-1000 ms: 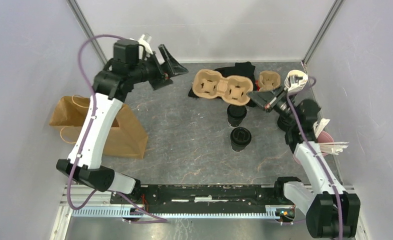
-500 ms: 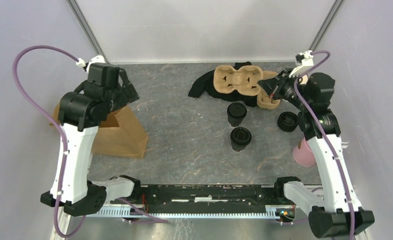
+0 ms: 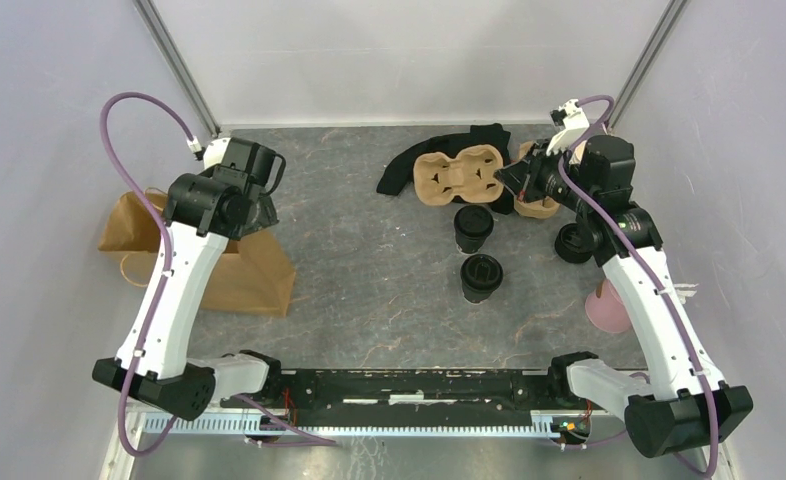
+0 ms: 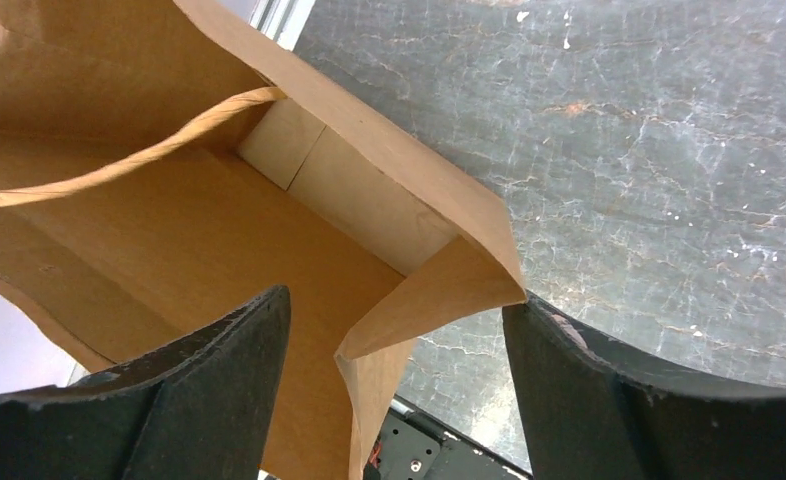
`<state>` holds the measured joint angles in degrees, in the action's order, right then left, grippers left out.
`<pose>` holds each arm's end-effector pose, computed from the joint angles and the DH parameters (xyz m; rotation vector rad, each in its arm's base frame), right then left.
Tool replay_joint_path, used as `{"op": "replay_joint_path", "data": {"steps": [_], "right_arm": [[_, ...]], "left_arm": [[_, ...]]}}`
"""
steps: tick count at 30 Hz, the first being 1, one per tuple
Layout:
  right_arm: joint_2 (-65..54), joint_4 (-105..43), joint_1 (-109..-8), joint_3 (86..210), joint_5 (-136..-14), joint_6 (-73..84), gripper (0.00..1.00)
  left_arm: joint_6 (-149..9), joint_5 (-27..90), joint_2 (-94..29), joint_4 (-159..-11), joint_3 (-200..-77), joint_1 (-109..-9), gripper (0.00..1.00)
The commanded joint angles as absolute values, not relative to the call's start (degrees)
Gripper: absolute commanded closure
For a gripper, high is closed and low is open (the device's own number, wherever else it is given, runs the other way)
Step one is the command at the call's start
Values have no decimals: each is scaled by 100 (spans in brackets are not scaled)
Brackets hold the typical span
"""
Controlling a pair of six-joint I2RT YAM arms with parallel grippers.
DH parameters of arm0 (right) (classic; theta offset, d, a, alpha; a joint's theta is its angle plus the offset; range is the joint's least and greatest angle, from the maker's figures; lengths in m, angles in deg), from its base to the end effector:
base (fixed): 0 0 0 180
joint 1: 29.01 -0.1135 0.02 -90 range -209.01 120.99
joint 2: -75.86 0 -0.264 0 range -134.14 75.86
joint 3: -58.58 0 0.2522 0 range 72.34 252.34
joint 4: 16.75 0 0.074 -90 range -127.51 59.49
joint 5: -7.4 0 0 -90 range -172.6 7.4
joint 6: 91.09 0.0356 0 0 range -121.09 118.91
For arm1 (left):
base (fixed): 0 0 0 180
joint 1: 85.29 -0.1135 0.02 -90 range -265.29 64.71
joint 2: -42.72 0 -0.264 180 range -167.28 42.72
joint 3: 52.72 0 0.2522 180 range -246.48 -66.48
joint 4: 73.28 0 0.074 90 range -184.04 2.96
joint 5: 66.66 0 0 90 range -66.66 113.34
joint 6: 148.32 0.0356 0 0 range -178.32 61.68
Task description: Pack the takeout coffee
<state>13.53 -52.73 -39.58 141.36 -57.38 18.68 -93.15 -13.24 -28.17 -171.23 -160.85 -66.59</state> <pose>0.2293 0.0582 0.4070 -0.1660 1.8786 0.7712 0.1816 -0.0391 0.4261 -0.5371 2.3260 0.4220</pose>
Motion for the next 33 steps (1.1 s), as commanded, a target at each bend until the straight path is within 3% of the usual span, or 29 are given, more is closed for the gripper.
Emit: {"op": "replay_joint_path", "data": {"steps": [1, 4, 8, 17, 23, 33], "right_arm": [[1410, -5048, -3979, 14265, -5810, 1731, 100], [1491, -5077, -3985, 14199, -5856, 1700, 100], [1496, -5070, -4018, 14159, -5876, 1685, 100], [1390, -5013, -4090, 14255, -5842, 1729, 100], [1380, -5027, -4110, 14351, -5829, 1728, 100], [1427, -4995, -4128, 14314, -5843, 1748, 100]], "left_arm": [[-9265, -1374, -2899, -17098, -16022, -6684, 24], [-9243, -1124, -2911, -17098, -16091, -6688, 42], [-9170, -936, -2946, -17074, -16196, -6683, 58], [-8899, 195, -3345, -16842, -16891, -6684, 74], [-8843, 1341, -3682, -16260, -17072, -6683, 96], [-9798, 2308, -4043, -14942, -17009, -6118, 98]]}}
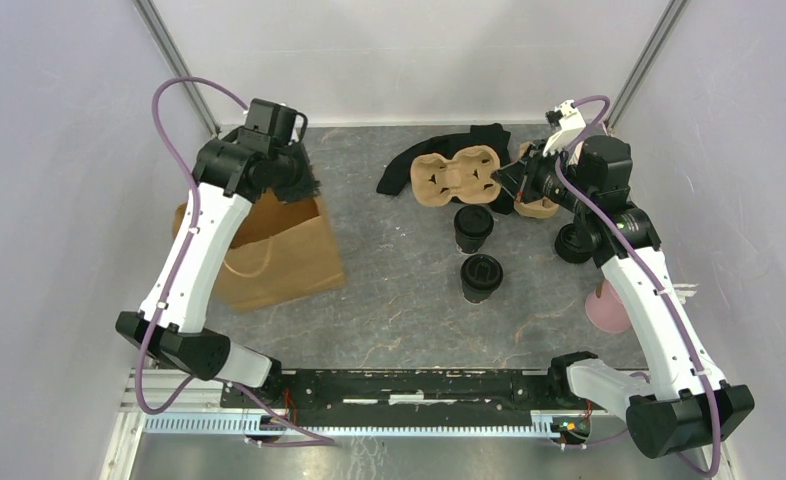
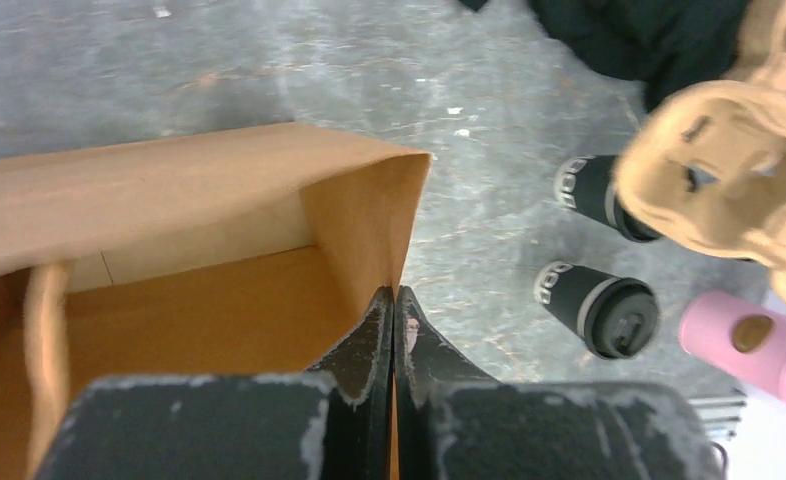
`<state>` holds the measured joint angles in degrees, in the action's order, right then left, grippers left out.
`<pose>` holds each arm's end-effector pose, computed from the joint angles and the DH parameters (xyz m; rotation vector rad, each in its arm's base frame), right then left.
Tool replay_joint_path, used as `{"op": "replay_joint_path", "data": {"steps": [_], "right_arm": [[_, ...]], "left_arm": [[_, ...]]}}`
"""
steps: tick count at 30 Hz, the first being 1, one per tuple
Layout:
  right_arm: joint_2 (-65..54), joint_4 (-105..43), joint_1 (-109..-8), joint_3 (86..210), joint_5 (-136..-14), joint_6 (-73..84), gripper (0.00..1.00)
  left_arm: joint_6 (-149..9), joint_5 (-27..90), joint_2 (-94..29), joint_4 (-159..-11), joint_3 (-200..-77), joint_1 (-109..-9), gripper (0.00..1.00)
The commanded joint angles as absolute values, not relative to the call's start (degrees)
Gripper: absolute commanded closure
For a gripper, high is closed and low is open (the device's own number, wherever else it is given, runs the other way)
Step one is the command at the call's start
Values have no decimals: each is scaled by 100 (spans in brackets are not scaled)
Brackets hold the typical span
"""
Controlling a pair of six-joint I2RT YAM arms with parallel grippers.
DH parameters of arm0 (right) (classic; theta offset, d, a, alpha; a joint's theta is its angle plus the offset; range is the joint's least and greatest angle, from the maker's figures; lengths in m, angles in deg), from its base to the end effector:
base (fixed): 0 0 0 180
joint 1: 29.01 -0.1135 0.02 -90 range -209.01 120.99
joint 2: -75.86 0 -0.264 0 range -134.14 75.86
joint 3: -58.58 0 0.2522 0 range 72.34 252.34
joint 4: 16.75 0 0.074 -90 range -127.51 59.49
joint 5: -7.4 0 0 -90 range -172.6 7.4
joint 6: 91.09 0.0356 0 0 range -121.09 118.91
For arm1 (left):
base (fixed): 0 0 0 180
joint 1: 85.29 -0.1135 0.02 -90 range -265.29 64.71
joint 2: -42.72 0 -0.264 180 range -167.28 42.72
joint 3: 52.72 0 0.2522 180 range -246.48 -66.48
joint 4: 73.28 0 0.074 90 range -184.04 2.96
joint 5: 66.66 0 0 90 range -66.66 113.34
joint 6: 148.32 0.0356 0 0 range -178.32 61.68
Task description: Pack the takeout coffee
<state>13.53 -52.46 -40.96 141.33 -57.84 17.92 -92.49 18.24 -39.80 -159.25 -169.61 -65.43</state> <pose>0.2281 0.0635 0.4073 -0.1962 1.8726 0.7711 0.2473 -0.0860 0.4318 -0.3484 2.4656 -0.2950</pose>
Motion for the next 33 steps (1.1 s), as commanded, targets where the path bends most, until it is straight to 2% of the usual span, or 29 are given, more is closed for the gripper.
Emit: {"op": "replay_joint_path", "data": {"steps": [1, 8, 15, 17, 20, 26, 30, 33], "right_arm": [[1418, -4982, -4129, 14314, -5806, 1771, 100], [1408, -5024, -4165, 14418, -5770, 1796, 100], [1443, -5429, -4208, 14666, -6347, 1574, 100], [1457, -5596, -4215, 14761, -6650, 1462, 100], [1491, -5735, -4243, 14822, -6991, 1325, 100], [1427, -5691, -4267, 14824, -7012, 1280, 100], [1355, -5674, -4281, 14883, -6948, 1293, 100], [1314, -5666, -4312, 14875, -6931, 1302, 100]], "left_arm": [[-9910, 2267, -4140, -14815, -17037, -5910, 98], [-10224, 2144, -5349, -14492, -18257, -4803, 98], [-10255, 2223, -6189, -14492, -19004, -4548, 94], [-10213, 2257, -6187, -14496, -19045, -4540, 88], [-9995, 2234, -6033, -14477, -19125, -4539, 67], [-9159, 2500, -5640, -14396, -19494, -4545, 38], [-8501, 2060, -5356, -14979, -19808, -4567, 26], [-8279, 1470, -5066, -15529, -19788, -4790, 23]]}}
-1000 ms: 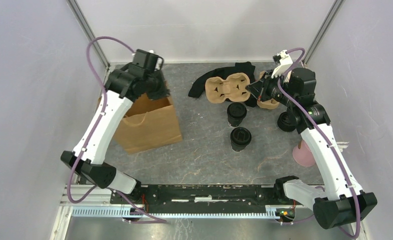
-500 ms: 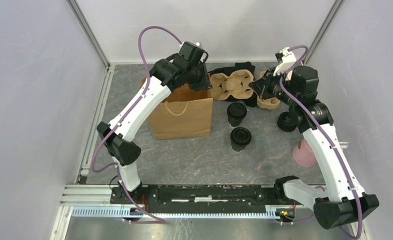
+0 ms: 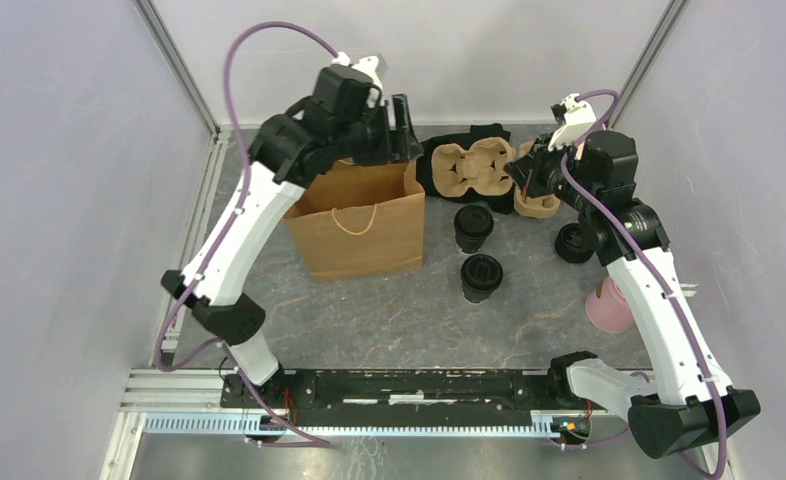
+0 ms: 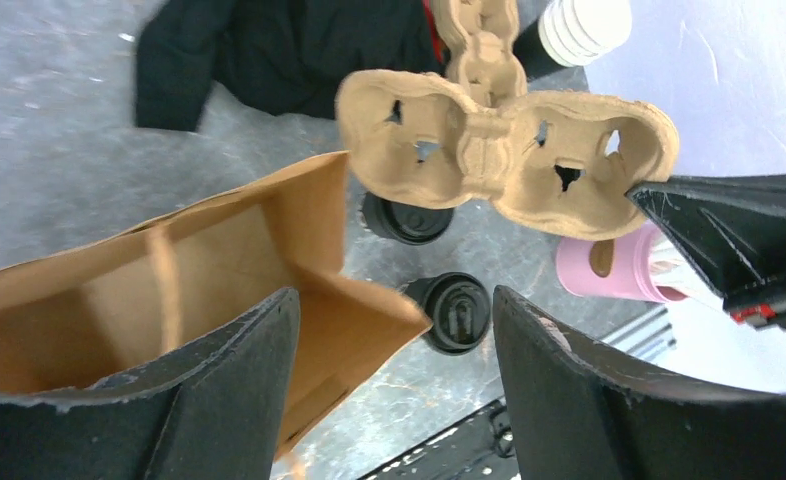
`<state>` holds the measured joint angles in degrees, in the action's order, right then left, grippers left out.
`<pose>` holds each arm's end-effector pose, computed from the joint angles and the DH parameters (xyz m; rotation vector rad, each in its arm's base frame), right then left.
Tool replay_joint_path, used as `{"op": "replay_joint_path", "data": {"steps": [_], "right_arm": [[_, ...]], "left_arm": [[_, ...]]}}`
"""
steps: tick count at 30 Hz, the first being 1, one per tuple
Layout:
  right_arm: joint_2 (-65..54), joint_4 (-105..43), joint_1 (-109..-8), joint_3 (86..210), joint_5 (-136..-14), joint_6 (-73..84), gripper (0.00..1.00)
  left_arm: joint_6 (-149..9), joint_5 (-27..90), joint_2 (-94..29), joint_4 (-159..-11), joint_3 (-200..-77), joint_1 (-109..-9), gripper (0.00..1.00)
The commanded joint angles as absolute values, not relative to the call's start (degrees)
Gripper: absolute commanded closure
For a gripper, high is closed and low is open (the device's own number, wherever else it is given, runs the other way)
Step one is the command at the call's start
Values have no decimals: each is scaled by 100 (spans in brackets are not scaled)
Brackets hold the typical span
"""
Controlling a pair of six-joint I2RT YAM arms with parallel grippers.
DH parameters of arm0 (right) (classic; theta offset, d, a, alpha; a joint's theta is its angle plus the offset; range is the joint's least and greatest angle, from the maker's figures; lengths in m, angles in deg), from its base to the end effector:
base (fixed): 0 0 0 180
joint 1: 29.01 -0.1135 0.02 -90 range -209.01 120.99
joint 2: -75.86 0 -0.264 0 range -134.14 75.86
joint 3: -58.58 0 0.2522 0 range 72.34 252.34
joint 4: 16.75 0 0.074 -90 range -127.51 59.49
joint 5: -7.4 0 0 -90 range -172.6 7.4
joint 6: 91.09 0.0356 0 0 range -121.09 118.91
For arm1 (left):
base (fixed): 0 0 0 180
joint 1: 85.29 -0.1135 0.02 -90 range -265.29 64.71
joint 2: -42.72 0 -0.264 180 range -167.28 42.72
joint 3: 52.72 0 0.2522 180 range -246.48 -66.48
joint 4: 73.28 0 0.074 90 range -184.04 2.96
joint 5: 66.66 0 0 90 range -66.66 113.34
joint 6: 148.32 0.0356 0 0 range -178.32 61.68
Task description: Pack the takeout coffee
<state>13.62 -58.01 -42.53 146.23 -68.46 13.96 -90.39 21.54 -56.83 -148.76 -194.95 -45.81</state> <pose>0.2208 0.0620 0.4257 -0.1502 1.8720 0.5733 0.2642 -0.2161 0.4854 0.1247 2.2211 -0.6807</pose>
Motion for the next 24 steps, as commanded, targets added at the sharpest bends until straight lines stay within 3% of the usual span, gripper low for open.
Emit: {"op": "replay_joint_path", "data": {"steps": [1, 11, 19, 24], "right_arm": [[1301, -5653, -4315, 14872, -6914, 1299, 100], [1180, -5589, -4350, 14856, -6781, 1373, 100], [1201, -5564, -4360, 14874, -6667, 1445, 100], [1283, -5606, -4355, 14924, -6679, 1419, 100]], "left_arm": [[-8263, 1282, -4968, -15739, -19741, -4920, 23], [-8912, -932, -3965, -17054, -18391, -6038, 20], [-9174, -439, -3782, -16439, -17138, -6187, 20], [-9099, -268, -3920, -15935, -16840, -6234, 32]]}}
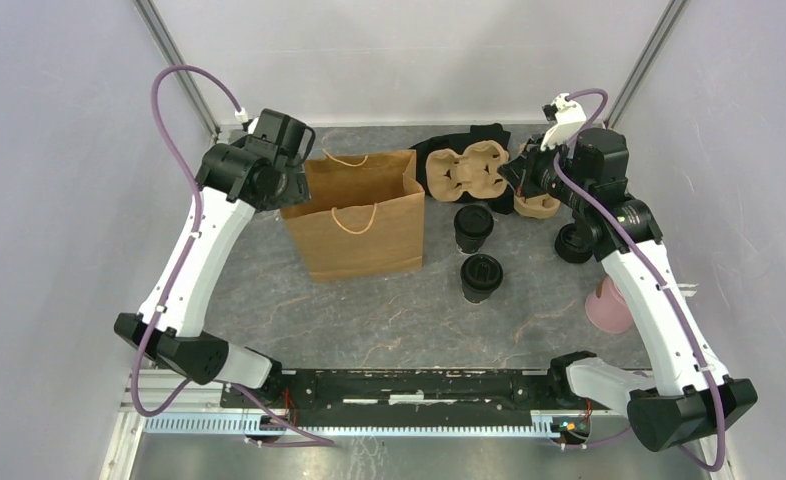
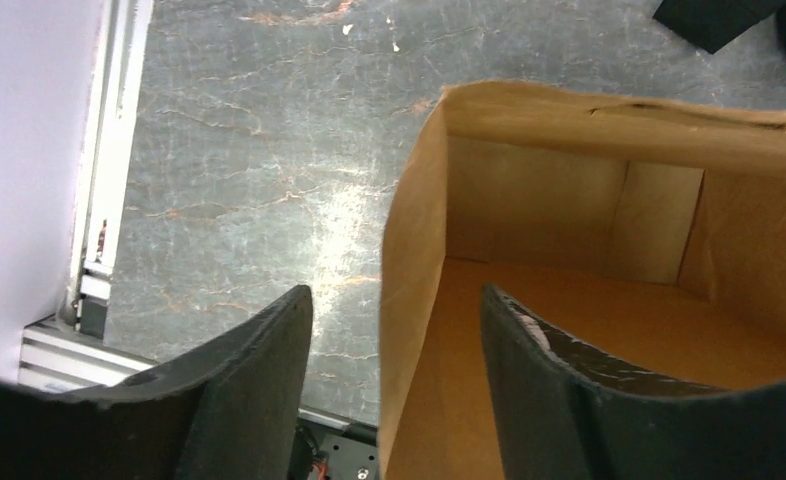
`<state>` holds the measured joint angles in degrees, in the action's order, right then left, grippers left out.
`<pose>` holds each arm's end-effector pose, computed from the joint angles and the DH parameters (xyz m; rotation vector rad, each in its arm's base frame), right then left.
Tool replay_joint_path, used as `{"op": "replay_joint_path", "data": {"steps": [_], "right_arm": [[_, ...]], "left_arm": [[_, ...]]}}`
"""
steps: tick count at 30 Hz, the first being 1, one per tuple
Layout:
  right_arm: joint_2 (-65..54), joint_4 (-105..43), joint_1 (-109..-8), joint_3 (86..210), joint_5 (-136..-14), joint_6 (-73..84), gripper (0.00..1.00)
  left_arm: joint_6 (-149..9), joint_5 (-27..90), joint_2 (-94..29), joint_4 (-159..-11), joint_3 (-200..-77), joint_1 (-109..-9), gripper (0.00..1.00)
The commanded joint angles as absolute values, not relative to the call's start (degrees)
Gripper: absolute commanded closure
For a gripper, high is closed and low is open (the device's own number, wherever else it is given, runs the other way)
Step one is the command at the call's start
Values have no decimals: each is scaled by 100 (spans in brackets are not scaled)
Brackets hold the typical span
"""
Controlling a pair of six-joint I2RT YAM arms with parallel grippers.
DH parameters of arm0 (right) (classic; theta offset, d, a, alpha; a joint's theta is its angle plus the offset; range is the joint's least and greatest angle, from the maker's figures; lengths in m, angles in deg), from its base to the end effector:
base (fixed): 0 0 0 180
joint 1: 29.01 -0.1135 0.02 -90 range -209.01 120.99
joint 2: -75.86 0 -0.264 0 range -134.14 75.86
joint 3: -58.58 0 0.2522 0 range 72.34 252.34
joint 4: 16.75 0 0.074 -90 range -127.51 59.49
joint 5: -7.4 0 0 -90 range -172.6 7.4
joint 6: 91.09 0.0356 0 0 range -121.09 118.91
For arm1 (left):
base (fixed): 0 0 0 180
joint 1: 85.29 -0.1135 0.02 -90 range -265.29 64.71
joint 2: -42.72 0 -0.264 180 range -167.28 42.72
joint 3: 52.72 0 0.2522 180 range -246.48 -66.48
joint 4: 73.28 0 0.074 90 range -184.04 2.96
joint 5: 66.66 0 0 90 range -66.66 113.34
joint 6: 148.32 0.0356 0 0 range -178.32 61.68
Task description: Pack the takeout coffee
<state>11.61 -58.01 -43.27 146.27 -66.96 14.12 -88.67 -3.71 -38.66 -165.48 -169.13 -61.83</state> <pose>0.2300 0.0684 0.4185 -0.1750 1.9075 0.6065 0.2305 -0.0824 0.4305 -0.3166 2.4052 0.1965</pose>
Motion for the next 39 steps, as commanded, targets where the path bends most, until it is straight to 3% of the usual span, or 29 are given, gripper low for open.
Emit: {"op": "replay_joint_path", "data": {"steps": [1, 6, 13, 16, 19, 24, 29, 36, 39], "right_arm": [[1299, -5629, -4356, 14938, -6705, 1398, 100], [1325, -5890, -4358, 15217, -7184, 1191, 100], [1055, -6830, -4354, 16767, -7521, 845, 100], [1041, -6994, -4352, 17176, -7215, 941, 100], [985, -6915, -4366, 17320, -6133, 1349, 100], [994, -6159, -4430, 17232, -4712, 2512, 100], [938, -5633, -4593, 17192, -3798, 3215, 100], [940, -4670, -5372, 16658, -3847, 2984, 100], [676, -4971, -5879, 16968, -4273, 2318, 100]], "left_arm": [[-9067, -266, -3926, -15870, -16848, -6239, 35], [-8921, -318, -3770, -15570, -16768, -6235, 52], [-8757, -44, -3503, -15086, -16313, -6235, 75], [-8765, 88, -3483, -15037, -16255, -6241, 78], [-8823, 123, -3435, -15036, -16255, -6235, 81], [-9111, 454, -3264, -14905, -16065, -6235, 89], [-9358, 958, -2977, -14642, -15761, -6241, 92], [-9622, 1345, -2616, -14502, -15582, -6239, 92], [-9664, 1383, -2530, -14496, -15470, -6236, 91]]}}
